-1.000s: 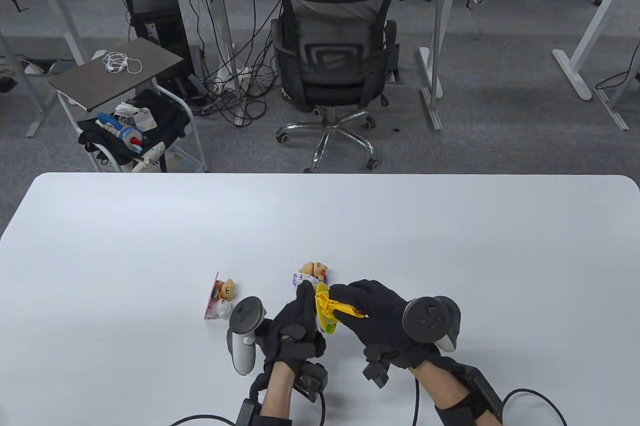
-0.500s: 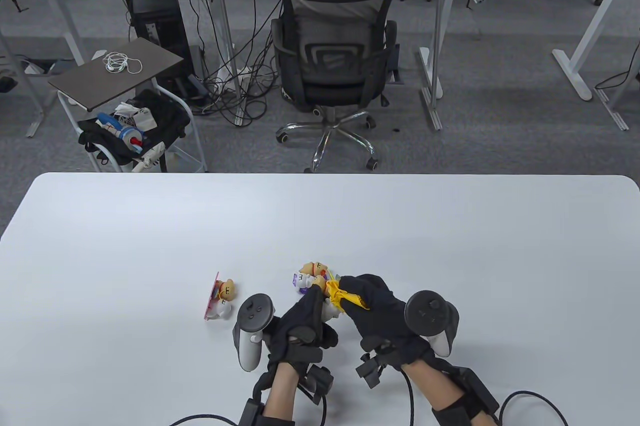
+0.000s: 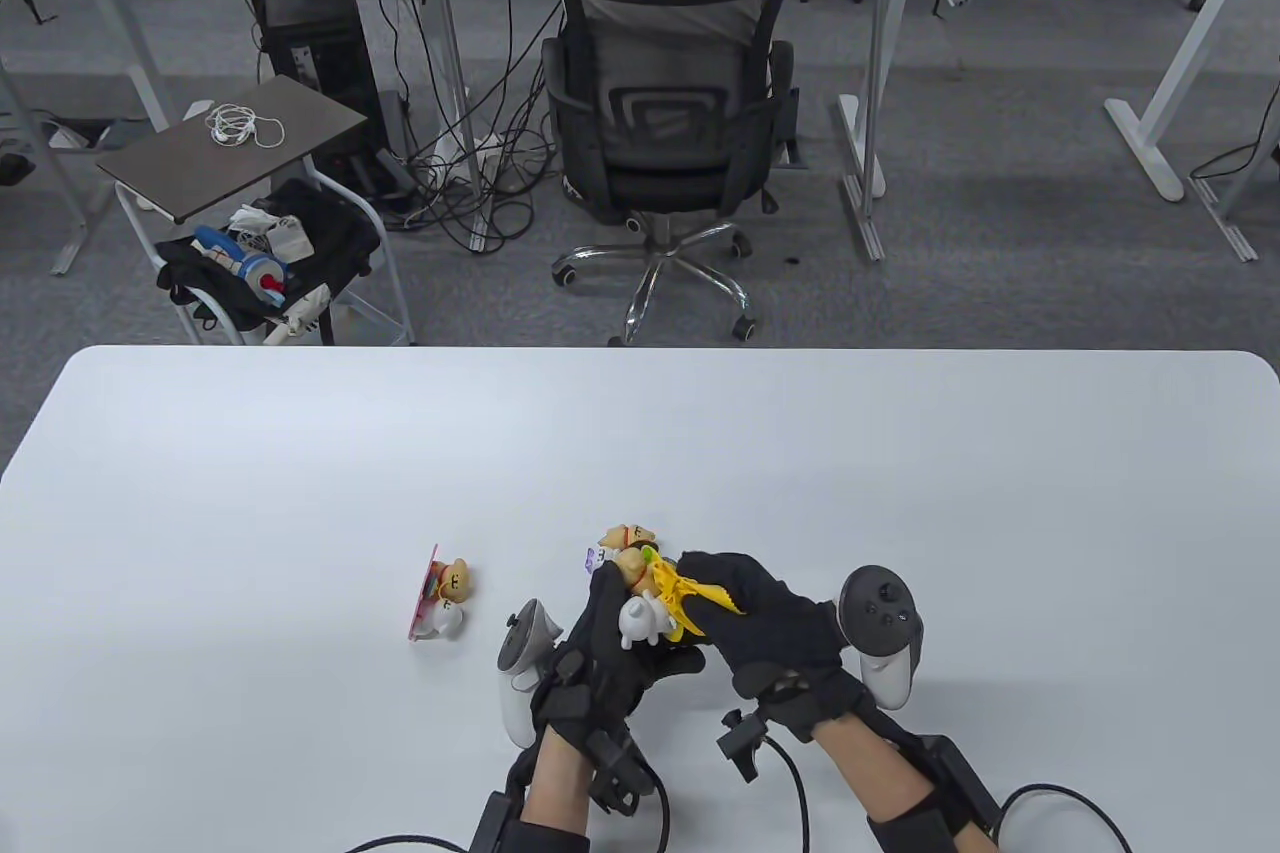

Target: Dust the small ornaments

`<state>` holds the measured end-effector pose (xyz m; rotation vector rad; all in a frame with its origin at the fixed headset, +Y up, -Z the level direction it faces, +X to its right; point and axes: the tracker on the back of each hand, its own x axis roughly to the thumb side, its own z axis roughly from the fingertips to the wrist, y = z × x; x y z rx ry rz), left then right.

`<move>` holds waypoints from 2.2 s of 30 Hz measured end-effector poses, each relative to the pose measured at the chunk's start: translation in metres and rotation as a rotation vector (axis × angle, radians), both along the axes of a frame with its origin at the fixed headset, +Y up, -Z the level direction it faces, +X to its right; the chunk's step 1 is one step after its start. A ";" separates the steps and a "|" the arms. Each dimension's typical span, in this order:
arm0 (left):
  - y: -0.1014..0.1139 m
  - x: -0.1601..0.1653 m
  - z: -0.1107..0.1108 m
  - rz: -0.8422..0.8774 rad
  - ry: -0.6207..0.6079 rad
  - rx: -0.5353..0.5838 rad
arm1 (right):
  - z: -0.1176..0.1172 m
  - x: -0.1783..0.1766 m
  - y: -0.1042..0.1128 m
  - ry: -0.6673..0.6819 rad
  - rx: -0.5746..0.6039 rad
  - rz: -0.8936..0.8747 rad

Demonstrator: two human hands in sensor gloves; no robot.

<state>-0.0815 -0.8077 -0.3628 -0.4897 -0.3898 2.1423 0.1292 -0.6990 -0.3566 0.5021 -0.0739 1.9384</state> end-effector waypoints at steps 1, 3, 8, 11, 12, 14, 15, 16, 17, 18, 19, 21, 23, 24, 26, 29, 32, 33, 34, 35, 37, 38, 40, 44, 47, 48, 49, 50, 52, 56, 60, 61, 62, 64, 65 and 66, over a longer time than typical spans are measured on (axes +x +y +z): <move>0.000 -0.002 0.000 -0.042 0.018 0.011 | 0.001 -0.001 0.002 -0.016 0.055 0.084; 0.001 -0.003 -0.001 -0.117 0.024 0.024 | 0.005 -0.005 0.004 -0.013 0.164 0.192; -0.004 -0.002 0.002 -0.103 0.021 -0.030 | 0.017 -0.016 0.011 0.018 0.284 0.241; 0.004 -0.005 0.002 -0.186 0.040 0.019 | 0.020 -0.013 0.014 -0.130 0.439 0.377; 0.005 -0.005 0.003 -0.206 0.057 0.016 | 0.019 -0.010 0.015 -0.132 0.470 0.381; 0.002 -0.005 0.001 -0.204 0.044 0.004 | 0.016 -0.006 0.014 -0.165 0.442 0.367; 0.000 -0.005 0.002 -0.180 0.040 -0.010 | 0.015 -0.004 0.015 -0.184 0.435 0.371; -0.001 -0.004 0.002 -0.136 0.037 -0.018 | 0.014 -0.002 0.016 -0.194 0.430 0.379; 0.000 -0.004 0.002 -0.119 0.037 -0.021 | 0.014 -0.001 0.017 -0.156 0.428 0.351; 0.001 -0.005 0.002 -0.131 0.047 -0.016 | 0.015 -0.002 0.017 -0.110 0.419 0.328; 0.002 -0.006 0.002 -0.158 0.069 -0.011 | 0.015 -0.007 0.017 -0.025 0.399 0.291; 0.002 -0.004 0.002 -0.150 0.045 -0.004 | 0.019 -0.014 0.015 -0.035 0.385 0.306; 0.002 -0.005 0.004 -0.136 0.042 -0.028 | 0.019 -0.012 0.017 -0.100 0.437 0.354; 0.002 -0.006 0.004 -0.167 0.047 -0.017 | 0.018 -0.010 0.017 -0.117 0.443 0.355; 0.004 -0.005 0.002 -0.196 0.038 -0.004 | 0.015 -0.003 0.016 -0.188 0.440 0.352; 0.007 -0.003 0.004 -0.210 0.048 -0.008 | 0.014 0.006 0.019 -0.140 0.427 0.249; 0.009 -0.006 0.005 -0.388 0.088 -0.002 | 0.021 -0.005 0.027 -0.025 0.375 0.142; 0.009 -0.006 0.006 -0.444 0.101 0.011 | 0.024 -0.011 0.029 0.001 0.386 0.216; 0.011 -0.005 0.006 -0.458 0.105 0.025 | 0.026 -0.017 0.029 -0.010 0.390 0.313; 0.014 -0.003 0.007 -0.465 0.103 0.035 | 0.028 -0.018 0.026 -0.062 0.414 0.415; 0.014 -0.004 0.008 -0.525 0.116 0.026 | 0.027 -0.017 0.024 -0.102 0.464 0.407; 0.014 -0.004 0.007 -0.526 0.115 0.029 | 0.027 -0.015 0.023 -0.098 0.443 0.396; 0.014 -0.003 0.007 -0.539 0.123 0.032 | 0.023 -0.012 0.022 -0.137 0.437 0.361; 0.017 -0.007 0.007 -0.595 0.160 0.064 | 0.016 0.002 0.023 -0.113 0.378 0.303; 0.020 -0.008 0.007 -0.612 0.178 0.102 | 0.015 -0.007 0.020 0.016 0.280 0.231; 0.020 -0.009 0.007 -0.620 0.182 0.107 | 0.015 -0.006 0.020 -0.013 0.307 0.271; 0.020 -0.010 0.007 -0.612 0.193 0.110 | 0.013 -0.005 0.021 -0.038 0.324 0.274; 0.018 -0.012 0.007 -0.606 0.196 0.120 | 0.010 0.000 0.021 -0.071 0.315 0.260; 0.019 -0.013 0.006 -0.594 0.195 0.132 | 0.004 0.009 0.018 -0.118 0.270 0.244; 0.019 -0.011 0.004 -0.521 0.157 0.122 | -0.006 0.021 0.010 -0.058 0.223 0.086; 0.018 -0.011 0.006 -0.446 0.146 0.114 | -0.005 0.015 0.008 -0.046 0.188 0.065; 0.020 -0.010 0.007 -0.391 0.134 0.138 | -0.005 0.014 0.007 -0.078 0.196 0.119; 0.019 -0.009 0.008 -0.395 0.145 0.100 | -0.004 0.018 0.007 -0.091 0.233 0.165; 0.016 -0.009 0.007 -0.356 0.144 0.090 | 0.000 0.017 0.010 -0.124 0.243 0.099; 0.015 -0.008 0.008 -0.312 0.143 0.067 | 0.002 0.016 0.012 -0.117 0.251 0.083; 0.012 -0.007 0.007 -0.244 0.140 0.048 | 0.005 0.012 0.015 -0.084 0.257 0.067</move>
